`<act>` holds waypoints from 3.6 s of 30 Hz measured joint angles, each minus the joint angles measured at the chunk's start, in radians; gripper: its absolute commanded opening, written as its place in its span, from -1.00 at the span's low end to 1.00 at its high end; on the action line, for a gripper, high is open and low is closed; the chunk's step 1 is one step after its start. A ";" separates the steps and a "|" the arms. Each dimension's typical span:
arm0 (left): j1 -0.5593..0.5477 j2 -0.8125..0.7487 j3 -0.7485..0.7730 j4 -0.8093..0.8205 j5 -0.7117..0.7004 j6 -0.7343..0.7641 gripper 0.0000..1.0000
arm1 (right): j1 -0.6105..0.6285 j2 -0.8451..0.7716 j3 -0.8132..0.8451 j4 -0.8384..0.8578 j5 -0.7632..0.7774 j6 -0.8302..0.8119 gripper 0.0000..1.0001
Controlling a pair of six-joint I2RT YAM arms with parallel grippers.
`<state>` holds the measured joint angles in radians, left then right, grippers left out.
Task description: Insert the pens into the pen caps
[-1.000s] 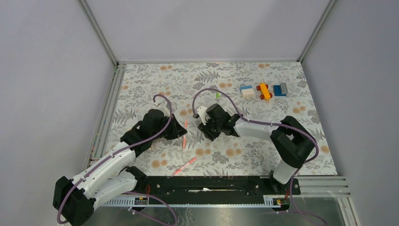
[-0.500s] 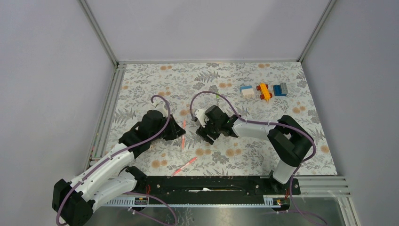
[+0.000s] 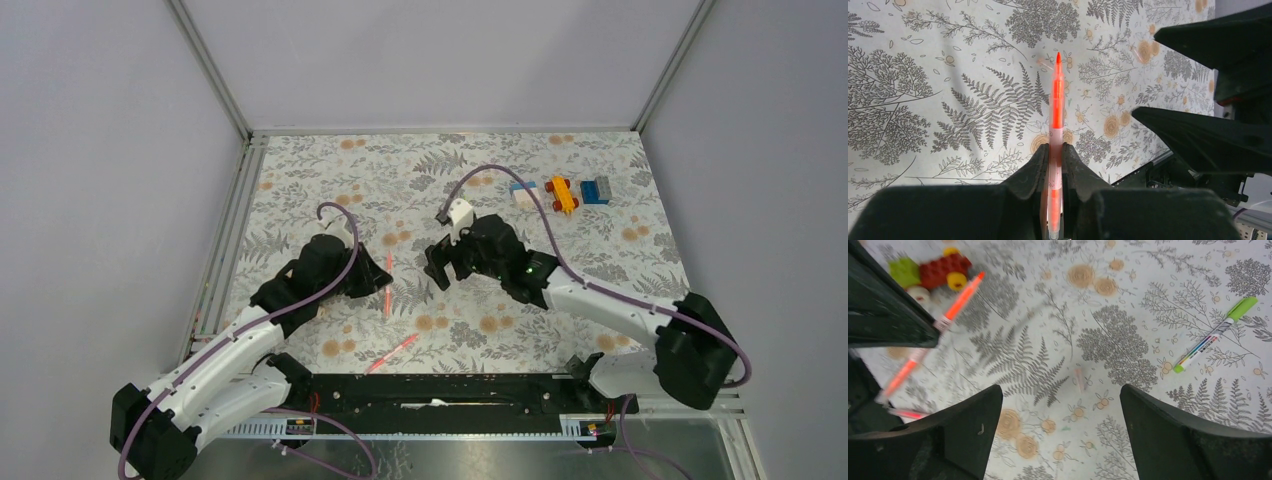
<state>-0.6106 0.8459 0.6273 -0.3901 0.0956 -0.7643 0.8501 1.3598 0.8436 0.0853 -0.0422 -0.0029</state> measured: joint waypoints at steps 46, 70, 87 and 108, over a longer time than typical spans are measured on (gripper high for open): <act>-0.013 0.084 -0.049 0.409 0.084 -0.172 -1.00 | 0.000 0.125 -0.177 0.627 -0.373 0.897 -0.80; -0.031 0.196 -0.038 0.377 0.050 0.024 0.21 | -0.122 -0.320 -0.178 0.016 -0.008 0.606 -1.00; -0.230 0.678 0.284 0.225 -0.036 0.729 0.28 | -0.138 -0.510 -0.180 -0.296 0.205 0.478 -1.00; -0.197 0.963 0.516 -0.026 0.093 1.432 0.17 | -0.140 -0.644 -0.186 -0.411 0.292 0.449 -1.00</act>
<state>-0.8078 1.8091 1.1435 -0.4156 0.1883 0.6682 0.7097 0.7155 0.6575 -0.3260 0.2497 0.4465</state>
